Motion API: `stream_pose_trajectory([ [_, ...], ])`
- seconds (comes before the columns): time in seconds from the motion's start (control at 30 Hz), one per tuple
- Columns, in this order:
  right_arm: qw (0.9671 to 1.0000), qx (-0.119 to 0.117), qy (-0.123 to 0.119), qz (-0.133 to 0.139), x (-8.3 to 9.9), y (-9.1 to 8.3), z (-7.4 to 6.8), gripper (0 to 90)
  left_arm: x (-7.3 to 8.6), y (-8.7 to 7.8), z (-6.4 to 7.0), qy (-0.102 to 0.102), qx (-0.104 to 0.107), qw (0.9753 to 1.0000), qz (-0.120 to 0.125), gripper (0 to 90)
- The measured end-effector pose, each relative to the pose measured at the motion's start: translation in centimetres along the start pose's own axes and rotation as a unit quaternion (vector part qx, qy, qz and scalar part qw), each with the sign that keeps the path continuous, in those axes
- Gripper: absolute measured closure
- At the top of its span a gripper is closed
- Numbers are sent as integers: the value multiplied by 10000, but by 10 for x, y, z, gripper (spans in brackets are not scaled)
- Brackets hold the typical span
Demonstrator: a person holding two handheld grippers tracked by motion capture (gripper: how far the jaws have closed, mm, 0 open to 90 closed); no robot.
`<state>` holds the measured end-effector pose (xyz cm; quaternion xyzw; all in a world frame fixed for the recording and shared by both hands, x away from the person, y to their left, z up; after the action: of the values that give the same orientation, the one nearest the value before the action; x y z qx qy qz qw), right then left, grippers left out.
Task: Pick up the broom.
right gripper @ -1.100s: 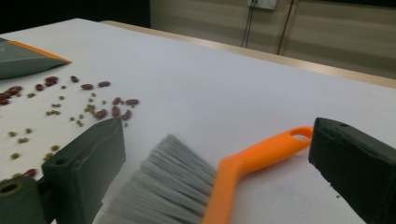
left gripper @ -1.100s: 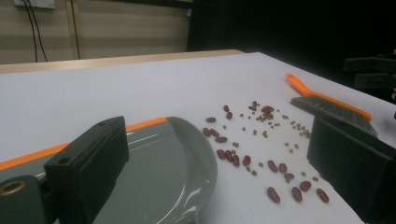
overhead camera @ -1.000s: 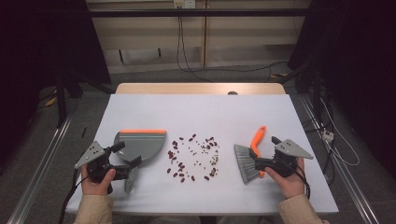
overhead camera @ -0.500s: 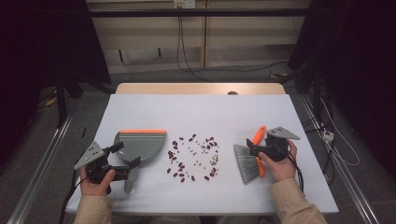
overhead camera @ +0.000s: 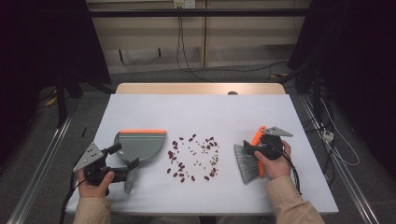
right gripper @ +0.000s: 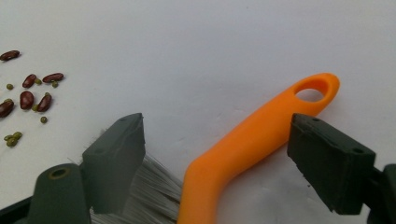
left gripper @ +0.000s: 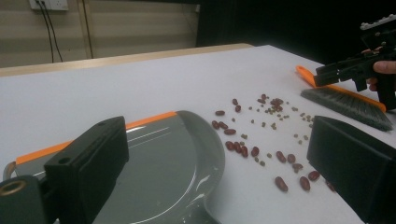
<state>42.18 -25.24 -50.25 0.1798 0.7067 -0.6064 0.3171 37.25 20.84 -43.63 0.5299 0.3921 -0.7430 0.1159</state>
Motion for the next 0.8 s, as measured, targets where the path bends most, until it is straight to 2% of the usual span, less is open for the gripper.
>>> stream_pose_trajectory([
  [0.23, 9998, 115, -2, -157, 1, 3, 0, 260, 0, -4, 0, 29, -26, 10000, 7, 54],
  [0.37, 9994, 201, 91, -272, 3, 3, 4, 303, 0, -6, 1, 42, -16, 10000, 11, 53],
  [0.43, 9987, 260, 163, -402, 4, 3, 6, 342, 0, -6, 2, 50, -3, 10000, 14, 53],
  [0.53, 9977, 297, 127, -593, 4, 6, 6, 350, 0, -6, 2, 39, 6, 10000, 7, 53],
  [0.6, 9964, 402, 108, -744, 2, 7, 4, 353, 0, -6, 2, 46, 12, 10000, -7, 53],
  [0.63, 9959, 432, 59, -795, 1, 8, 2, 388, 1, -6, 2, 90, 1, 10000, -33, 53],
  [0.73, 9946, 306, -131, -981, -3, 8, -6, 565, 1, -7, 3, 65, -3, 10000, -8, 53],
  [0.8, 9943, 227, -153, -1031, -4, 8, -10, 639, 1, -8, 3, 102, -19, 9999, -24, 53],
])
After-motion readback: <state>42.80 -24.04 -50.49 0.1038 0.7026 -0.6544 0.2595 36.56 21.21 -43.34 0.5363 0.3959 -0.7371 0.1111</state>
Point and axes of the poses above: each handheld gripper's, and its own axes: y roughly forward along the jaws, x roughly out of its underside, z roughly to its right, the point moved 7 cm from there along y, roughly forward along the jaws, and after that the axes turned 11 degrees about -z, right-handed, at the moved point
